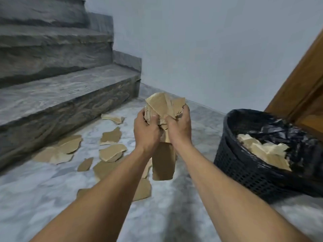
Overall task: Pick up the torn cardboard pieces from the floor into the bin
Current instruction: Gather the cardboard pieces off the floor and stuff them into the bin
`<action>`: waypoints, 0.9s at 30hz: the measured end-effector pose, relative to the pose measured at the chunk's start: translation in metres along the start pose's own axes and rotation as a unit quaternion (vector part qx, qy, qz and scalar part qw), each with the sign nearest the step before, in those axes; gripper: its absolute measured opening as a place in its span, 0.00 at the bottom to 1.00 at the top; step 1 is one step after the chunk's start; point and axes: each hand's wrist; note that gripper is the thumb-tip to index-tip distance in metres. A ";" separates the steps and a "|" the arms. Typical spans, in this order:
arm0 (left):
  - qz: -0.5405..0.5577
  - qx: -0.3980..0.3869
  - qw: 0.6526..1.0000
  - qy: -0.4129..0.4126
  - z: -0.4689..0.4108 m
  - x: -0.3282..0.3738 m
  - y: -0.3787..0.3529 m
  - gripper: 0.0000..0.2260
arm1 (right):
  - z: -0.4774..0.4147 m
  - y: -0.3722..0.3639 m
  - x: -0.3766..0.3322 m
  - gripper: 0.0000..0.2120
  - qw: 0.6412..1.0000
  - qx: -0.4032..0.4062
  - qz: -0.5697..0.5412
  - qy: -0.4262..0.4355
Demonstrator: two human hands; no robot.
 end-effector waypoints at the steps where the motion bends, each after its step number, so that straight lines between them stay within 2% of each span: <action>1: 0.009 -0.012 1.000 -0.014 0.007 0.018 -0.019 0.13 | -0.003 0.023 -0.012 0.25 1.000 0.013 0.007 0.010; 7: 0.065 -0.106 0.989 -0.076 0.024 0.103 -0.145 0.09 | -0.038 0.162 -0.071 0.30 0.990 0.112 0.050 0.072; 9: 0.071 -0.126 0.985 -0.091 0.030 0.124 -0.185 0.11 | -0.048 0.204 -0.079 0.30 0.986 0.138 0.046 0.079; 12: 0.061 -0.168 0.980 -0.087 0.038 0.133 -0.238 0.15 | -0.057 0.259 -0.077 0.31 0.980 0.176 0.039 0.082; 15: 0.018 -0.213 0.975 -0.063 0.048 0.117 -0.275 0.18 | -0.054 0.296 -0.057 0.32 0.979 0.186 0.066 0.049; 20: -0.150 -0.277 0.949 0.000 0.058 0.084 -0.288 0.27 | -0.034 0.335 -0.019 0.34 0.979 0.140 0.140 -0.039; 24: -0.249 -0.271 0.928 -0.057 0.059 0.077 -0.270 0.23 | -0.023 0.348 -0.004 0.30 0.974 0.092 0.179 -0.104; 27: -0.292 -0.271 0.910 -0.114 0.055 0.083 -0.241 0.21 | -0.021 0.335 -0.011 0.30 0.969 0.081 0.209 -0.105</action>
Point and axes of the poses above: each hand's wrist, its own z-axis away from the middle knuckle, its own y-axis out of the back of the hand, x = y × z, and after that the axes turned 6 degrees about -x, right-handed
